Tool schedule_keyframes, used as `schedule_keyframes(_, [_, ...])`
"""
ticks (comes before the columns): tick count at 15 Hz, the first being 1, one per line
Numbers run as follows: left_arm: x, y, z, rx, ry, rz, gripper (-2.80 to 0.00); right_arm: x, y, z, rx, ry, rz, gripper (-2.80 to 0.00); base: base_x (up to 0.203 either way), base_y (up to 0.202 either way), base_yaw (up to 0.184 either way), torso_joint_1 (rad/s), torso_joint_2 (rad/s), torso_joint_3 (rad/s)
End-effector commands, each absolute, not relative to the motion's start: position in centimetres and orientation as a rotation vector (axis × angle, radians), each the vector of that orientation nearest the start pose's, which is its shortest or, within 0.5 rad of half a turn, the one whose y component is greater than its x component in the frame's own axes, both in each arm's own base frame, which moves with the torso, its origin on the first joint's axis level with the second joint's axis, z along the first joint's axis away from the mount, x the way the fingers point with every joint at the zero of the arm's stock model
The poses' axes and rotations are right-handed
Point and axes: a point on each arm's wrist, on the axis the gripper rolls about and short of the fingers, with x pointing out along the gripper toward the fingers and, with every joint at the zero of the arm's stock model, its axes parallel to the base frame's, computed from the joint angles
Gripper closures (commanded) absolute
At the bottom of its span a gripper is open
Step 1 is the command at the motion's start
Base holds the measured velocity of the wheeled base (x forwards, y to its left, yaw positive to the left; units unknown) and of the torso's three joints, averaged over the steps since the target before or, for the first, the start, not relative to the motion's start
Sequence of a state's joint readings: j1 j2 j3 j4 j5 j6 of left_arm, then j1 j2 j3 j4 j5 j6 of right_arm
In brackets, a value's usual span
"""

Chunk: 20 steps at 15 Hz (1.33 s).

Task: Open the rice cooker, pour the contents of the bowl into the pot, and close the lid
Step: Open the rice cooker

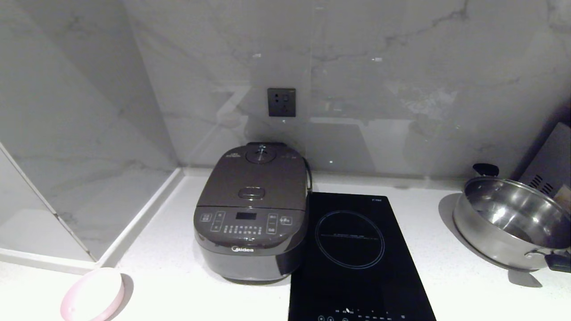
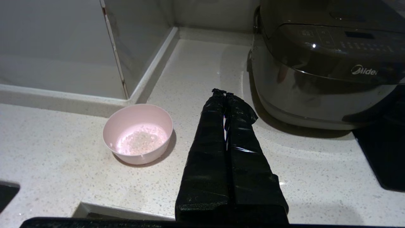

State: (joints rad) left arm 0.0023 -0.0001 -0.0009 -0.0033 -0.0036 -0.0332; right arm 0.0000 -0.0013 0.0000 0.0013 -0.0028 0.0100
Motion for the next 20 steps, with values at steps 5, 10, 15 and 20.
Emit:
schedule_keyframes(5, [-2.3, -0.3, 12.0, -0.008, -0.073, -0.099, 0.0, -2.3, 0.0, 7.5, 0.011, 0.002, -0.003, 0.0, 0.0, 0.0, 0.0, 0.0, 0.0, 0.0])
schedule_keyframes(10, [2.4, -0.6, 17.7, -0.006, 0.004, -0.262, 0.0, -2.3, 0.0, 7.5, 0.011, 0.002, -0.003, 0.0, 0.0, 0.0, 0.0, 0.0, 0.0, 0.0])
schedule_keyframes(15, [12.6, -2.0, 22.9, -0.006, 0.002, -0.398, 0.0, -2.3, 0.0, 7.5, 0.011, 0.002, -0.003, 0.0, 0.0, 0.0, 0.0, 0.0, 0.0, 0.0])
schedule_keyframes(20, [21.6, -8.0, 23.7, -0.021, 0.016, -0.493, 0.0, -2.3, 0.0, 7.5, 0.014, 0.002, -0.003, 0.0, 0.0, 0.0, 0.0, 0.0, 0.0, 0.0])
